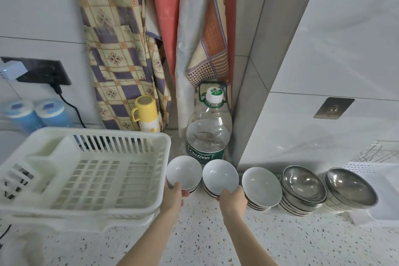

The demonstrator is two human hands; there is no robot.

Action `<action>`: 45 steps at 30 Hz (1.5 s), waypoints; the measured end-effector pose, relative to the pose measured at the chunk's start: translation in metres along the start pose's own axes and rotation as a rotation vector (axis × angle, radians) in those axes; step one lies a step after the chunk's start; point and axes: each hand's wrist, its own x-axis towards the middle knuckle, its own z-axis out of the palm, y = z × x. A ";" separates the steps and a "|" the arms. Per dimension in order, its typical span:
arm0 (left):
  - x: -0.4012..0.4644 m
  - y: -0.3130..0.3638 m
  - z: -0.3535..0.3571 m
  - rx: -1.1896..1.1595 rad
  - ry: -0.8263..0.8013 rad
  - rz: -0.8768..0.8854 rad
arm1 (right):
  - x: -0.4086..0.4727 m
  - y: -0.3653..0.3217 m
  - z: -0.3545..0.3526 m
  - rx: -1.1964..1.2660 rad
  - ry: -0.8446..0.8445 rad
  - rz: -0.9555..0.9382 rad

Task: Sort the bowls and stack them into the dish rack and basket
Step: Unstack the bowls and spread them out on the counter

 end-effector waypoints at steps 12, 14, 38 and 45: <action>0.003 -0.003 0.000 -0.150 -0.015 -0.048 | -0.003 -0.010 0.002 0.097 0.016 0.017; 0.002 -0.002 0.000 -0.163 -0.021 -0.050 | -0.003 -0.014 0.000 0.074 0.022 -0.009; -0.071 -0.060 -0.040 -0.247 -0.263 0.034 | -0.073 0.048 -0.084 0.342 -0.062 -0.361; -0.089 -0.091 -0.056 -0.127 -0.074 -0.001 | -0.079 0.101 -0.077 0.180 -0.183 -0.185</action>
